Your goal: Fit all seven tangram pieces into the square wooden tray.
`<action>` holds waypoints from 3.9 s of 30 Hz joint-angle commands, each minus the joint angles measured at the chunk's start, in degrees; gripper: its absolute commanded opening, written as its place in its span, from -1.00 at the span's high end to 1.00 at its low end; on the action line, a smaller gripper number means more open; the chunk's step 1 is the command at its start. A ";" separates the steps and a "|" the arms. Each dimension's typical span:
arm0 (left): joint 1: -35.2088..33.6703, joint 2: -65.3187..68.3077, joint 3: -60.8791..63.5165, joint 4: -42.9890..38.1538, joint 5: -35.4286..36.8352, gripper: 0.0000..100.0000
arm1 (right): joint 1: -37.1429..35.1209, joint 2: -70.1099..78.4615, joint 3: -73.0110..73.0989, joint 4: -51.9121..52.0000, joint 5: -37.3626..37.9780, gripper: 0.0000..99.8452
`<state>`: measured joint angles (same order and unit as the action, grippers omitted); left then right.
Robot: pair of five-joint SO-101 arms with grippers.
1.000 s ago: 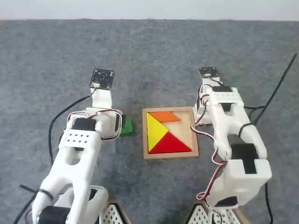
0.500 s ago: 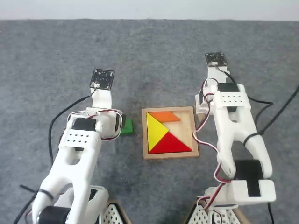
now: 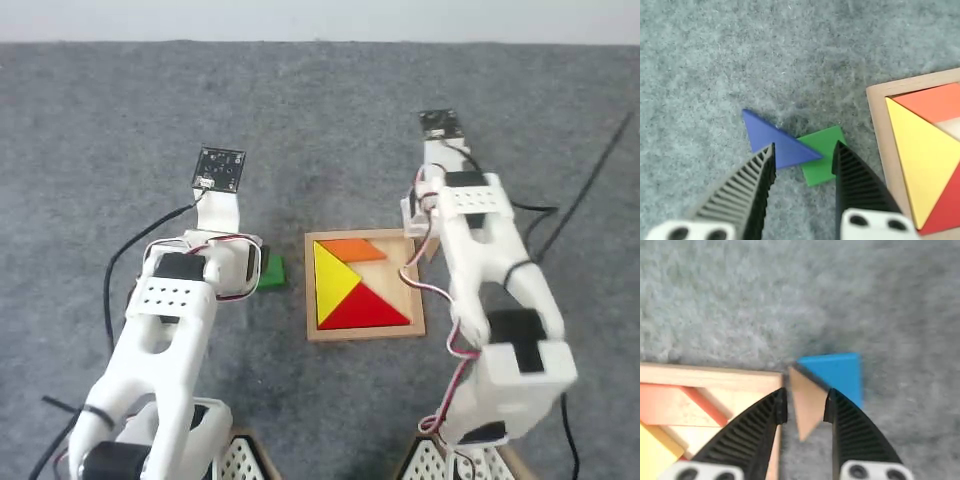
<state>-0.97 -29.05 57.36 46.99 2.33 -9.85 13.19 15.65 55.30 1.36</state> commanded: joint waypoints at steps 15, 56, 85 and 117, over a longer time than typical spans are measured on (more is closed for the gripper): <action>-0.26 -2.20 -0.31 -1.67 0.44 0.62 | 7.96 6.64 -4.84 9.98 -2.11 0.72; -0.09 -2.20 -0.31 -1.67 0.44 0.62 | 24.22 -10.42 3.96 16.40 2.11 0.47; -0.35 -2.20 -0.31 -2.73 0.26 0.63 | 14.46 -10.86 7.03 9.10 -28.75 0.46; -0.35 -2.20 -0.22 -2.37 0.26 0.63 | 16.40 7.52 -8.44 17.98 -27.34 0.47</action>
<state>-0.97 -29.05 57.36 45.76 2.33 6.33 24.18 6.59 72.97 -26.68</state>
